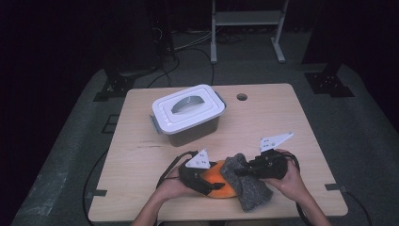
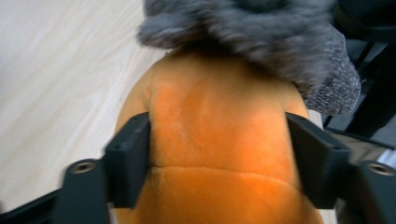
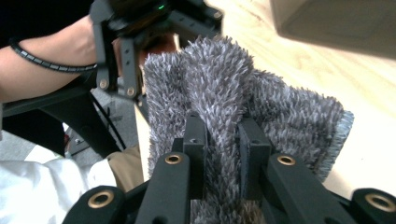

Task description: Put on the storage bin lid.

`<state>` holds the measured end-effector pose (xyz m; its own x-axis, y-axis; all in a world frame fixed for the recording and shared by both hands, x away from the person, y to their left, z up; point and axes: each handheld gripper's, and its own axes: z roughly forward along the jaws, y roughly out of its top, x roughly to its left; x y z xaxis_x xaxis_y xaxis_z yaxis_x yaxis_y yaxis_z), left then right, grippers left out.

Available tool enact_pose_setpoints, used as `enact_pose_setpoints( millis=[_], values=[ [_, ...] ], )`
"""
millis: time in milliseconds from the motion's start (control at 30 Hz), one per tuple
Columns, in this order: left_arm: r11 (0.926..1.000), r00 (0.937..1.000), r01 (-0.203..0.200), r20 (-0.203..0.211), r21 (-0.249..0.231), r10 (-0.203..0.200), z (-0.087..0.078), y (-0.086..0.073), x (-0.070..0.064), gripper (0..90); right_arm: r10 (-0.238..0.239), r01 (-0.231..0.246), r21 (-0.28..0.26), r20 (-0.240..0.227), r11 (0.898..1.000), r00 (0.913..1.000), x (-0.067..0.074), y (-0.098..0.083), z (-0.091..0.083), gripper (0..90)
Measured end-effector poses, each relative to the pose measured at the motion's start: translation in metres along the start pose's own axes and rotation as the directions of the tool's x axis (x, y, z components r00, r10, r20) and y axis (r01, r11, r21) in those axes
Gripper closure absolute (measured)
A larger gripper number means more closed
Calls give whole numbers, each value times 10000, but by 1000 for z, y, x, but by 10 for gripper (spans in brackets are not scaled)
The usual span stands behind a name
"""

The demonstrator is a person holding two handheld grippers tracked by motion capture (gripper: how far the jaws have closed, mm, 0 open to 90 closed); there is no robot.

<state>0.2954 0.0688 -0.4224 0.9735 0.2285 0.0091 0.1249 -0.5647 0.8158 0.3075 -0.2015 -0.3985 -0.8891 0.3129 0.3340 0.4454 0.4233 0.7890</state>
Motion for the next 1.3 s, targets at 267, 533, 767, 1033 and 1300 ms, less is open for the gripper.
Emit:
enact_pose_setpoints(
  millis=[267, 533, 767, 1033, 1300],
  values=[
    [9904, 9875, -1374, -800, -166, 1356, -1, 6, -5, 331, -20, 40, -668, 311, 9978, 9995, 1, 5, -4, 762],
    [9998, 9993, 203, -325, -83, -205, 1, 1, 7, 101, -70, 71, -39, 376, 10000, 9993, 0, -1, 11, 761],
    [9984, 9983, 555, -194, 82, -553, -5, -8, 13, 167, 335, -347, 156, 728, 9993, 9968, -15, -16, 2, 758],
    [9971, 9971, 714, -259, -253, -721, -1, -1, 11, 89, 479, -506, 270, 940, 9984, 9944, -18, -20, 1, 755],
    [9956, 9952, 913, -340, -196, -919, -5, -10, 16, 189, 581, -601, 192, 888, 9980, 9943, -19, -21, 2, 758]
  ],
)
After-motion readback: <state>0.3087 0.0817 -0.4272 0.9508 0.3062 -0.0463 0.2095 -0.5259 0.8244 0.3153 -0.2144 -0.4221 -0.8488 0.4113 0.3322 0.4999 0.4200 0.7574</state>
